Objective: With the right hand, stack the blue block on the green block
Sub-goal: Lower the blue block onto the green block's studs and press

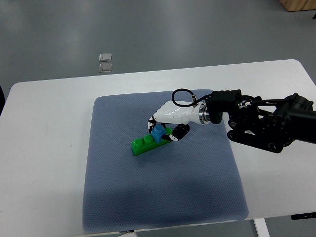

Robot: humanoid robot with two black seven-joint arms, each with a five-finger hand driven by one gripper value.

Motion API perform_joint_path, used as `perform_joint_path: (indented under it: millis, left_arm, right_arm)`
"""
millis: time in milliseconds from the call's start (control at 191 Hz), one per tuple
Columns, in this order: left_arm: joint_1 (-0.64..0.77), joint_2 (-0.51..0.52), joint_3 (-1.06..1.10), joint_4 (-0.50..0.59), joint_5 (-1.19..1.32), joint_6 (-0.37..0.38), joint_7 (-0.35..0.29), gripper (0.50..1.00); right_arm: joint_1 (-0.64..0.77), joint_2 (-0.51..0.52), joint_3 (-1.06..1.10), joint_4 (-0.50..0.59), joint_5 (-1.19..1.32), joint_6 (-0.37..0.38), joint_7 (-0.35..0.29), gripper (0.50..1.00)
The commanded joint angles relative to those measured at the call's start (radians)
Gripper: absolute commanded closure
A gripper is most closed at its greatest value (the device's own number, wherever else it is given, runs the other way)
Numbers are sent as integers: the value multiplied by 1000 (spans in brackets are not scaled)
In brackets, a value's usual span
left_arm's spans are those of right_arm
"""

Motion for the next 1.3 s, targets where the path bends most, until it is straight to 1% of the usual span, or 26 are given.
perform_joint_path:
  millis: [0,184,199,252,257,299,357,362,414,488,556,750,823,897,1002,1007,1017,1154,1295]
  left_arm:
    - [0,0,0,0,0,0,0,500]
    - [0,0,0,0,0,0,0,500]
    - [0,0,0,0,0,0,0,500]
    - [0,0,0,0,0,0,0,500]
    - [0,0,0,0,0,0,0,500]
    - [0,0,0,0,0,0,0,500]
    - [0,0,0,0,0,0,0,500]
    - [0,0,0,0,0,0,0,500]
    - [0,0,0,0,0,0,0,500]
    - [0,0,0,0,0,0,0,500]
    - [0,0,0,0,0,0,0,500]
    - [0,0,0,0,0,0,0,500]
    - [0,0,0,0,0,0,0,500]
    - [0,0,0,0,0,0,0,500]
    - [0,0,0,0,0,0,0,500]
    - [0,0,0,0,0,0,0,500]
    - [0,0,0,0,0,0,0,500]
    - [0,0,0,0,0,0,0,500]
    - [0,0,0,0,0,0,0,500]
  right_arm:
    - [0,1,-1,-1,0,0,-1,1000]
    - [0,1,1,-1,0,-2,0,1000]
    - [0,1,1,-1,0,-2,-1,983]
    - [0,1,1,-1,0,-2,-1,983]
    - [1,1,1,-1,0,-2,-1,955]
    - [1,1,2,-1,2,-2,-1,934]
    - [1,1,2,-1,2,-2,-1,934]
    - [0,1,1,-1,2,-2,-1,924]
    - [1,1,1,-1,2,-2,-1,899]
    - [1,1,2,-1,2,-2,-1,891]
    - [1,1,1,-1,2,-2,-1,867]
    - [1,1,2,1,2,-2,0,859]
    - [1,1,2,1,3,-2,0,846]
    - [1,0,2,1,3,-2,0,822]
    - [3,1,2,1,5,-2,0,816]
    - [9,1,2,1,6,-2,0,803]
    - [9,1,2,1,6,-2,0,801]
    - [11,1,2,1,9,0,0,787]
    - [12,1,2,1,9,3,-1,783]
